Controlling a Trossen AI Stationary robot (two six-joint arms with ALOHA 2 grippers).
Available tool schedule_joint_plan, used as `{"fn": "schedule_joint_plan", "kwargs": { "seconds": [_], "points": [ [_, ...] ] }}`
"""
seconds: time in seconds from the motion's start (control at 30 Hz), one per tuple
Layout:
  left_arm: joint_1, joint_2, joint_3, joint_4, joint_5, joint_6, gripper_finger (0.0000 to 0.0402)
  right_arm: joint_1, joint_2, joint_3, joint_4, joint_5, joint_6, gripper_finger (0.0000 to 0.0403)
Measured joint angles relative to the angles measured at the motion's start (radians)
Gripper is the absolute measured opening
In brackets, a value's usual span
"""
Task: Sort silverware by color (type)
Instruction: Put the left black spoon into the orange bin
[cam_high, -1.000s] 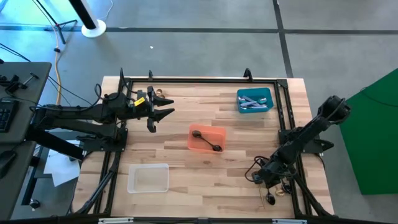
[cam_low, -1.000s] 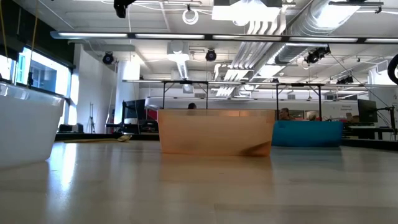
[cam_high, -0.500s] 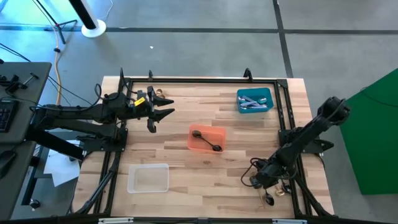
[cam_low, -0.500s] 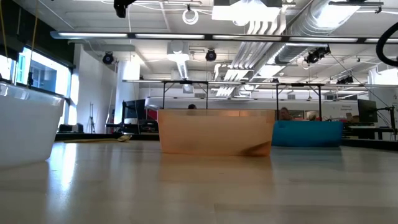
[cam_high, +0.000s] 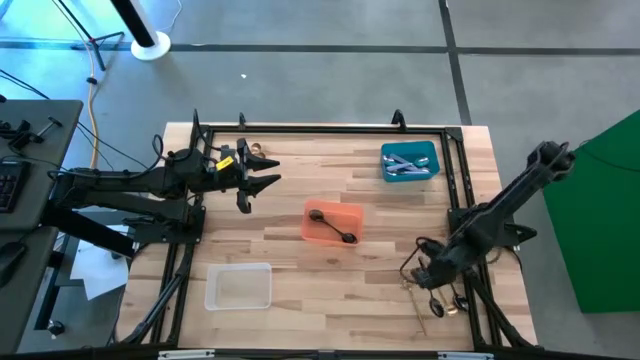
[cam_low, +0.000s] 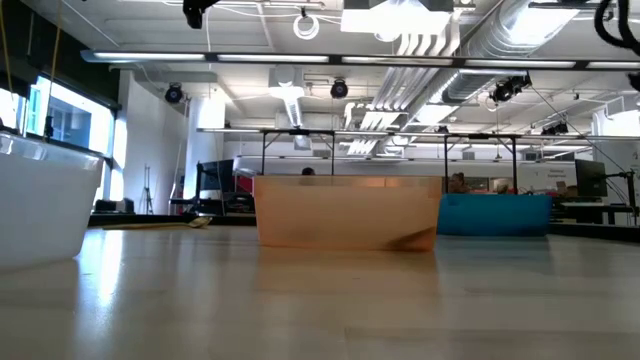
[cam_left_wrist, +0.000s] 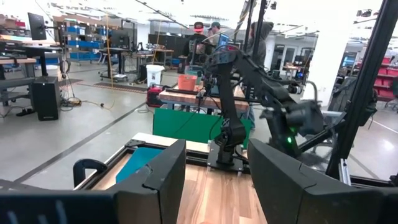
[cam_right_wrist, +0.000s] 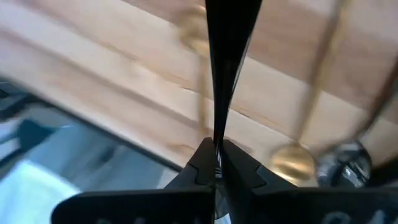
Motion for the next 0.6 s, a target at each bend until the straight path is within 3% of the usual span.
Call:
{"fn": "schedule_joint_plan", "kwargs": {
  "seconds": [0.17, 0.33, 0.6],
  "points": [
    [0.000, 0.000, 0.000, 0.000, 0.000, 0.000, 0.0161, -0.074, -0.123, 0.001, 0.025, 0.169, -0.200, 0.0000],
    [0.000, 0.000, 0.000, 0.001, 0.000, -0.028, 0.0161, -0.258, -0.118, 0.002, 0.152, 0.204, -0.528, 0.0000],
    [0.000, 0.000, 0.000, 0.022, -0.002, -0.074, 0.0161, -0.617, -0.043, 0.006, 0.606, 0.272, -1.180, 0.0000]
  ]
}}
